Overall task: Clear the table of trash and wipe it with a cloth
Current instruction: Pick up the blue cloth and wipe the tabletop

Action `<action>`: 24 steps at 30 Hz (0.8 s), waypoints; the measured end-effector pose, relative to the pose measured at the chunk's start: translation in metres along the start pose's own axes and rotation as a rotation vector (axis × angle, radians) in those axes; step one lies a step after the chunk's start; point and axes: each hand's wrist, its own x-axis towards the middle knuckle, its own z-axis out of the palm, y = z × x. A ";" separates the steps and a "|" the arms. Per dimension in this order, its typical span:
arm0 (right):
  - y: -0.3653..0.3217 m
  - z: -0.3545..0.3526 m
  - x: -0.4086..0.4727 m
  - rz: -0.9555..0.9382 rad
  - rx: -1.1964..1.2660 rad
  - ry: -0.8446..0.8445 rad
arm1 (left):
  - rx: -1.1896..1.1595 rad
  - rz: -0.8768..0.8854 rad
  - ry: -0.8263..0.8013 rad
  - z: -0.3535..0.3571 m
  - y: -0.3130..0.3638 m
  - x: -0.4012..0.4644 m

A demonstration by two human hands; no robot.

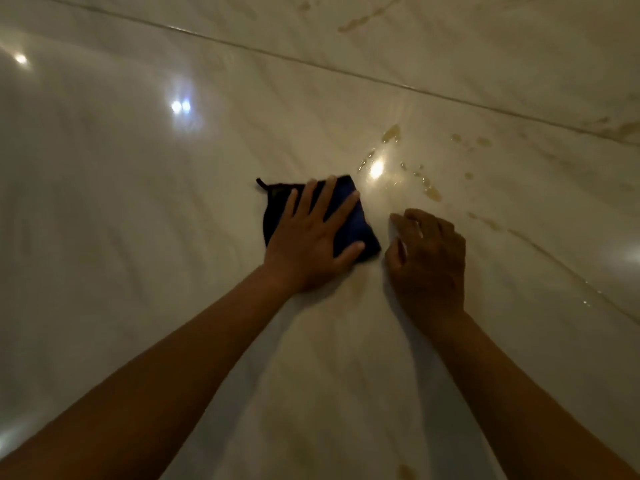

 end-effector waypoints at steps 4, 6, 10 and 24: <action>0.001 0.000 0.003 0.036 0.005 -0.033 | 0.012 -0.148 -0.020 -0.011 -0.014 0.090; -0.001 0.000 0.004 0.045 0.026 -0.046 | 0.001 -0.187 -0.021 -0.014 -0.011 0.117; 0.014 -0.008 0.019 0.096 0.126 0.099 | -0.015 -0.073 0.002 -0.010 0.013 0.102; 0.149 -0.016 0.136 0.323 -0.073 -0.004 | 0.023 -0.094 -0.006 -0.016 0.038 0.222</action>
